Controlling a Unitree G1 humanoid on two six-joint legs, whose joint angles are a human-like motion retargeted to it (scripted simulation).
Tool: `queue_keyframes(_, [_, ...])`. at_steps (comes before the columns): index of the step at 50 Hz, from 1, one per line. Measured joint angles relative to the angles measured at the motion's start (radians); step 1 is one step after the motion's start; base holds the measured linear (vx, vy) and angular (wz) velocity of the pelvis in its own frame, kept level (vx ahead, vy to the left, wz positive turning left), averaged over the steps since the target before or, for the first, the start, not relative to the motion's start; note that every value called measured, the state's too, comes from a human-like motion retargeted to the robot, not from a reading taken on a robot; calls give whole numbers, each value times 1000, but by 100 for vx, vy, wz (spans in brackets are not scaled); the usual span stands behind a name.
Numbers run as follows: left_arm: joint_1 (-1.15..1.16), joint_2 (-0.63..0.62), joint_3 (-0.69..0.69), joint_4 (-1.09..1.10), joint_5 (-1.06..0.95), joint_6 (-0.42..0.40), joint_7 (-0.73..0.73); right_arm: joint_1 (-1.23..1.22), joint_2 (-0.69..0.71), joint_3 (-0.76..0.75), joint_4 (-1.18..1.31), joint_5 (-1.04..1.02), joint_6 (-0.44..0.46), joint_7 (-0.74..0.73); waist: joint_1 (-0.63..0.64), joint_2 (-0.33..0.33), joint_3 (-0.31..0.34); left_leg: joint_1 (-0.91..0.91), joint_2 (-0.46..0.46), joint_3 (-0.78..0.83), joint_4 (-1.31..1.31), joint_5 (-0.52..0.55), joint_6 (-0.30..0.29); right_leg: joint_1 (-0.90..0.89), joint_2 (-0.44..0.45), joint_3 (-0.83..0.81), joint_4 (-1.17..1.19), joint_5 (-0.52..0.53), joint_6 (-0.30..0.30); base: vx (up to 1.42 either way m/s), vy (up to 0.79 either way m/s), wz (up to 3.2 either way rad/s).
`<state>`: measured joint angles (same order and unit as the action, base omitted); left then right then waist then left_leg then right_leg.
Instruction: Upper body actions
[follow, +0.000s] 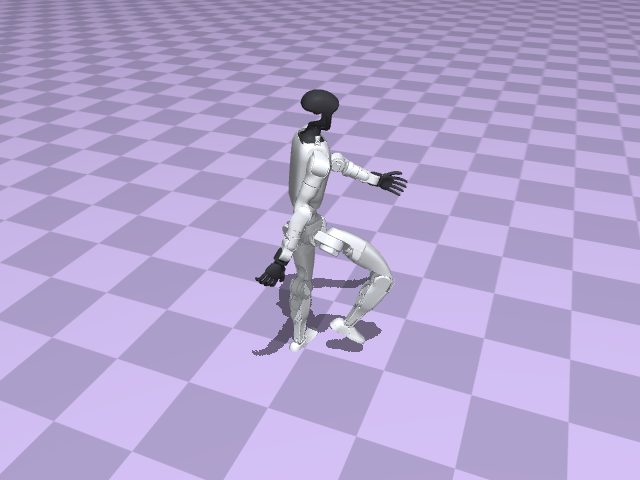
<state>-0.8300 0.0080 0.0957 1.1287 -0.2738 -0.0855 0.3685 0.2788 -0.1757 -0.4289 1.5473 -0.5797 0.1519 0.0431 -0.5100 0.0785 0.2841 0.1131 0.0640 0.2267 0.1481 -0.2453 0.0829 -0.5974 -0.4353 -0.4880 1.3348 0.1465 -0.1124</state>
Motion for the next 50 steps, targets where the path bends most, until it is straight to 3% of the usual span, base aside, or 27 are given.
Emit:
queue_keyframes(5, [198, -16, -41, 92, 47, 32, -57, -108, 21, 57, -101, -14, -7, -8, 125, 13, -98, -8, -8, 85, -43, 2, -25, 329, 193, 15, -448, 55, 4, 9, -13, -87])
queue_keyframes(8, [334, -36, -71, 156, 58, 41, -88, -154, 27, 80, -141, -18, -15, -6, 186, -1, -165, -23, -47, 89, -58, -1, -33, 520, 313, 79, -844, 126, 86, 15, -21, -38])
queue_keyframes(10, [415, -36, -69, 203, 77, 57, -140, -183, 30, 98, -162, -29, -27, -3, 225, -31, -200, -30, -90, 99, -67, -4, -35, 619, 359, 113, -1051, -66, 138, 10, -22, -47])
queue_keyframes(12, [487, -23, -33, 248, 127, 90, -219, -211, 36, 122, -170, -51, -42, 6, 310, -80, -235, -27, -138, 159, -89, -7, -41, 639, 348, 122, -1182, -181, 142, 12, -28, -129])
queue_keyframes(13, [522, -14, -15, 269, 153, 107, -259, -219, 40, 131, -172, -65, -50, 11, 355, -94, -255, -31, -150, 188, -100, -7, -47, 637, 331, 65, -1236, -175, 143, 15, -25, -135])
queue_keyframes(15, [589, 14, -5, 313, 188, 141, -335, -228, 49, 139, -171, -92, -59, 29, 434, -122, -295, -47, -165, 233, -116, -2, -59, 611, 332, 137, -1300, -132, 147, 15, -24, -103])
queue_keyframes(17, [638, 30, 3, 369, 213, 169, -374, -237, 54, 130, -169, -116, -65, 61, 508, -118, -323, -79, -140, 275, -120, 4, -74, 583, 322, 123, -1321, -114, 175, 5, -20, -60])
queue_keyframes(19, [687, 34, 36, 419, 215, 177, -379, -256, 46, 128, -168, -136, -75, 75, 534, -116, -303, -87, -132, 278, -118, 14, -84, 556, 336, 174, -1308, -116, 149, 1, -12, -14])
queue_keyframes(23, [753, 36, 142, 524, 104, 181, -365, -305, 30, 158, -161, -183, -61, 81, 469, -91, -235, -77, -109, 278, -113, 37, -99, 575, 356, 182, -1315, -116, 126, -2, -7, 37])
queue_keyframes(28, [841, 43, 247, 571, 32, 235, -350, -259, 36, 191, -131, -129, -31, 69, 396, -78, -264, -122, -85, 233, -84, 63, -129, 579, 368, 160, -1340, -118, 115, 14, -6, 47])
queue_keyframes(35, [840, 54, 213, 547, 95, 194, -380, -175, 47, 157, -104, -85, 0, 82, 447, -86, -249, -146, -89, 156, -73, 93, -141, 591, 373, 129, -1355, -123, 100, -2, -4, 22])
queue_keyframes(44, [850, 24, 200, 506, 155, 176, -370, -129, 36, 150, -84, -140, 12, 20, 405, -57, -313, -119, -101, 188, -142, 88, -92, 592, 381, 106, -1353, -132, 111, 4, 1, 11])
queue_keyframes(50, [841, 15, 178, 478, 174, 172, -368, -148, 56, 155, -115, -88, 0, 42, 398, -64, -316, -112, -112, 176, -136, 75, -81, 592, 371, 110, -1348, -125, 115, -2, 2, -7])
